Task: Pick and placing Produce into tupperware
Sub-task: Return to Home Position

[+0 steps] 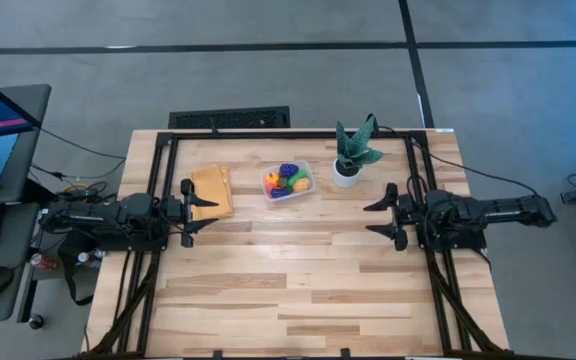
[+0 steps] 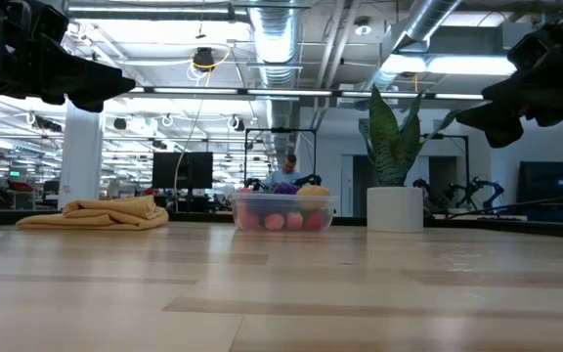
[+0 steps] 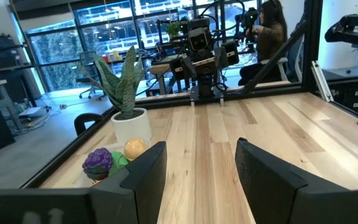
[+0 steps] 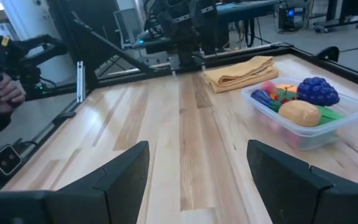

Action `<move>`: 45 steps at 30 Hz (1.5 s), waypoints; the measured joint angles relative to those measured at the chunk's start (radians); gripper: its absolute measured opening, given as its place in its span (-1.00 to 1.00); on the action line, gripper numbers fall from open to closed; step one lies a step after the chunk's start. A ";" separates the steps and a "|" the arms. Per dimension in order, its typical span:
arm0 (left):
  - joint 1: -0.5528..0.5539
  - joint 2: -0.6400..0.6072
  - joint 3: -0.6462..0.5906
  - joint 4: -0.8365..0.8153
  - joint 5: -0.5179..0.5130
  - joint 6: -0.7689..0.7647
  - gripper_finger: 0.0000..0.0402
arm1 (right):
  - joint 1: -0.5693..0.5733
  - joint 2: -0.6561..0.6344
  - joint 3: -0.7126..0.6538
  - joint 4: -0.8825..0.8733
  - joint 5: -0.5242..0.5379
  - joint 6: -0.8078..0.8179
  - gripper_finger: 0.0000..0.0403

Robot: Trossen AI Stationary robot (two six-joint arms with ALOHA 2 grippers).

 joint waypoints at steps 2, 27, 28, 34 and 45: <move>0.000 0.000 0.000 0.000 0.000 0.000 -0.09 | -0.001 0.000 0.000 0.000 0.000 -0.011 0.31; 0.000 0.000 0.000 0.000 0.000 -0.001 -0.09 | -0.001 0.000 0.000 0.000 0.000 -0.065 0.31; 0.000 0.000 0.000 0.000 0.000 -0.001 -0.09 | -0.001 0.000 0.000 0.000 0.000 -0.065 0.31; 0.000 0.000 0.000 0.000 0.000 -0.001 -0.09 | -0.001 0.000 0.000 0.000 0.000 -0.065 0.31; 0.000 0.000 0.000 0.000 0.000 -0.001 -0.09 | -0.001 0.000 0.000 0.000 0.000 -0.065 0.31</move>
